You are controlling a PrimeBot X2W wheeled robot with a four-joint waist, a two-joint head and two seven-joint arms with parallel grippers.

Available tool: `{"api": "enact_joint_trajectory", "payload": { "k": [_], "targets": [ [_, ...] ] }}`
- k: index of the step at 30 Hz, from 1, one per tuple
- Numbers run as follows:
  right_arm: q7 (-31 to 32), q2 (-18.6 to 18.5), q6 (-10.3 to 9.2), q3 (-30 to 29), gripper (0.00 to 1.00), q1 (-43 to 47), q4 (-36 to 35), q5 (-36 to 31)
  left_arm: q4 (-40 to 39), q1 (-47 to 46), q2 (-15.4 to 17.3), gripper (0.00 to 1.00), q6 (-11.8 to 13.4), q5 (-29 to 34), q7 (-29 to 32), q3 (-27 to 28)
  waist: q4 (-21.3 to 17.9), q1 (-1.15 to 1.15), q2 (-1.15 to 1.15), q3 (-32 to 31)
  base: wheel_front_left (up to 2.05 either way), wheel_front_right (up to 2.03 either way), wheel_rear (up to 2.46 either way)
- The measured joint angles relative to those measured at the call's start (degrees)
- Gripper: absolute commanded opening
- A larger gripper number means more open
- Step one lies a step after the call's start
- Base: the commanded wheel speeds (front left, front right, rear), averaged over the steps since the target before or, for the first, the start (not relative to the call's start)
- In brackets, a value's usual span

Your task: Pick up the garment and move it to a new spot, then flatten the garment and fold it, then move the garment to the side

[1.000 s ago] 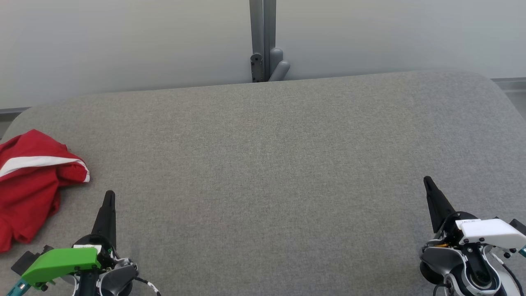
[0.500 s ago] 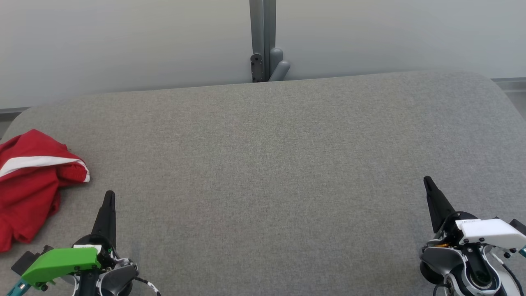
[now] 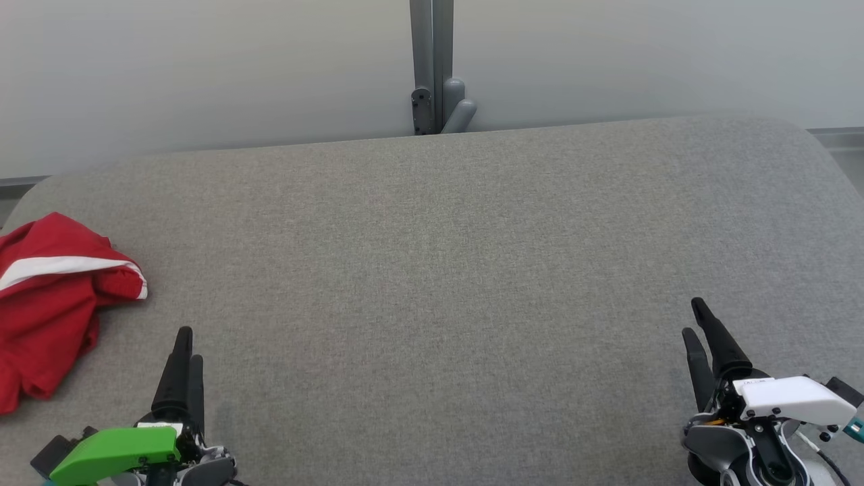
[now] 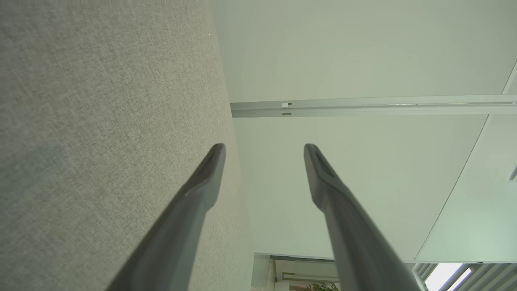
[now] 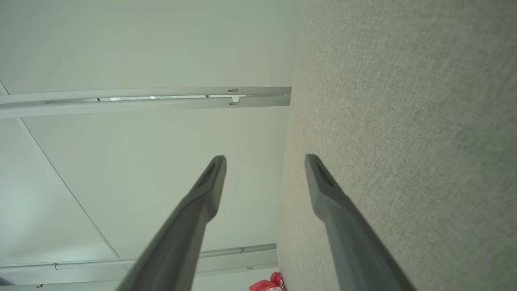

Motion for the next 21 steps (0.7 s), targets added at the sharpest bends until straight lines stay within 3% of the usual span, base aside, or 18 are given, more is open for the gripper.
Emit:
{"api": "enact_joint_trajectory", "payload": {
  "k": [21],
  "targets": [
    [-5.55,-1.68,0.00,3.93,1.00,-0.15,0.37,-21.06,-0.49,0.55,0.38,1.00,0.00,24.05,-5.28,-1.23,-0.26,0.00,0.00,-0.29,0.00,0.00,0.00]
  ]
}}
